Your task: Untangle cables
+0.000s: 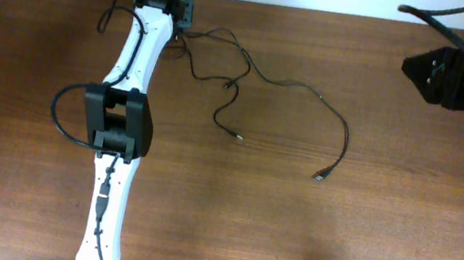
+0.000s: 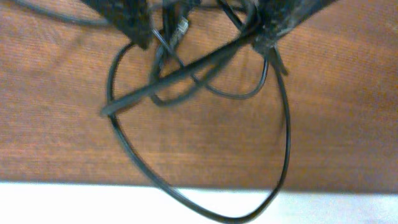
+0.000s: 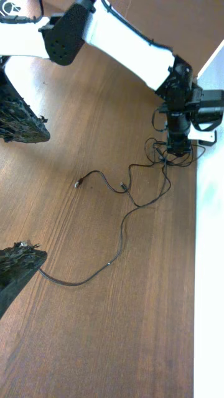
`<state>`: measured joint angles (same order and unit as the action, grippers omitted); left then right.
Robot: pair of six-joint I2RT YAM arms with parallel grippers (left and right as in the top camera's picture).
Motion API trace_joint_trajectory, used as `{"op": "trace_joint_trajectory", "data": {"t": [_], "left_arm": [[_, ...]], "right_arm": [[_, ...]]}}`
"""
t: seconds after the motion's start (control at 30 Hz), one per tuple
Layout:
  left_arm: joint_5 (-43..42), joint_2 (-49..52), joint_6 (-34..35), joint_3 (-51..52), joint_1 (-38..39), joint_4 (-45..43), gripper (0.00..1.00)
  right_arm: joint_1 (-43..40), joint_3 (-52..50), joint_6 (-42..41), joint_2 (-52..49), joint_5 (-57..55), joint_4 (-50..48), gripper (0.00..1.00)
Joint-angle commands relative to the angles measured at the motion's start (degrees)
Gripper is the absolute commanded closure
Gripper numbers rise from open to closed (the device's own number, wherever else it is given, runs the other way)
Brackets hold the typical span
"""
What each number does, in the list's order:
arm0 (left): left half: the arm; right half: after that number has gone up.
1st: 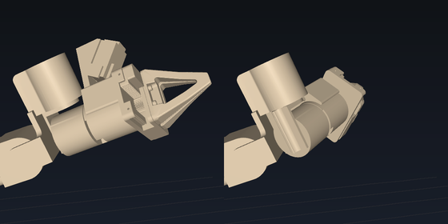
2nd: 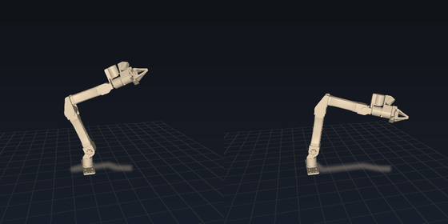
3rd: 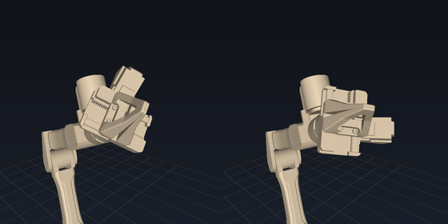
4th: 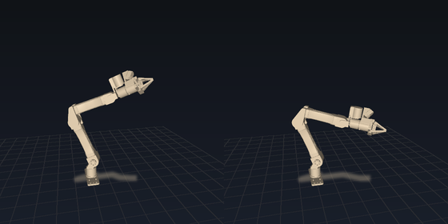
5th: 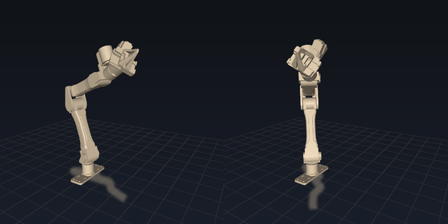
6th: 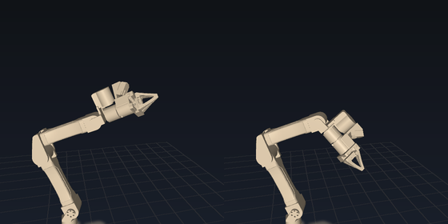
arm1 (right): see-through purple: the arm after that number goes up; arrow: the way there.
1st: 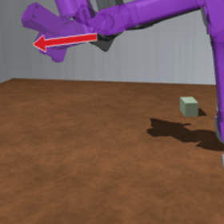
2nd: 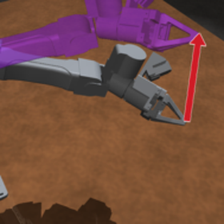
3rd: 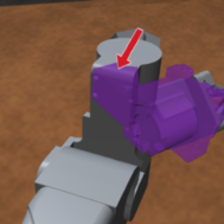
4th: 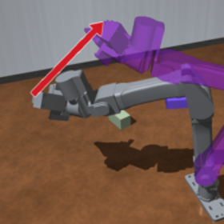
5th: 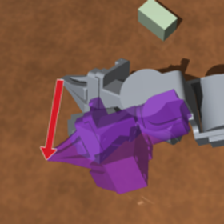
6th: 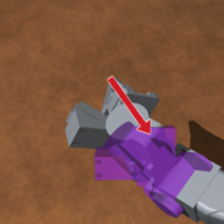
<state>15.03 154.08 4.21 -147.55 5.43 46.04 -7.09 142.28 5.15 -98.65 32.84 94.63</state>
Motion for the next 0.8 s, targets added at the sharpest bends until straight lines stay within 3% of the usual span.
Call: {"op": "trace_joint_trajectory", "data": {"t": [0.0, 0.13, 0.2, 0.33, 0.47, 0.57, 0.77], "left_arm": [[0.66, 3.54, 0.76, 0.09, -0.52, -2.12, 0.54], [-1.84, 3.82, 0.74, 0.0, -0.61, -0.94, 0.92], [-6.49, 1.9, 0.74, -0.39, -0.57, 1.31, 1.0], [-14.73, -6.32, 0.74, -1.11, -0.44, 7.32, 1.0], [-29.86, -19.41, 0.72, -1.11, -0.09, 18.14, 1.0], [-36.35, -26.73, -0.02, -1.11, 1.51, 25.33, 1.0], [-52.57, -34.47, -11.13, -1.11, 8.17, 30.12, 1.0]], "right_arm": [[0.04, 0.02, 0.61, -0.2, -1.68, 0.7, 0.46], [0.04, 0.02, 0.61, -0.2, -2.49, 0.96, 0.46], [0.04, 0.02, 0.61, -0.2, -2.49, 0.96, 0.46], [0.04, 0.02, 0.61, -0.2, -2.47, 0.98, 0.46], [0.07, 0.02, 0.59, -0.2, -2.36, 0.98, 0.46], [0.07, 0.02, 0.61, -0.2, 0.02, 0.98, 0.46], [9.11, 0.02, 0.31, -1.22, -0.31, -0.17, 0.5]]}}
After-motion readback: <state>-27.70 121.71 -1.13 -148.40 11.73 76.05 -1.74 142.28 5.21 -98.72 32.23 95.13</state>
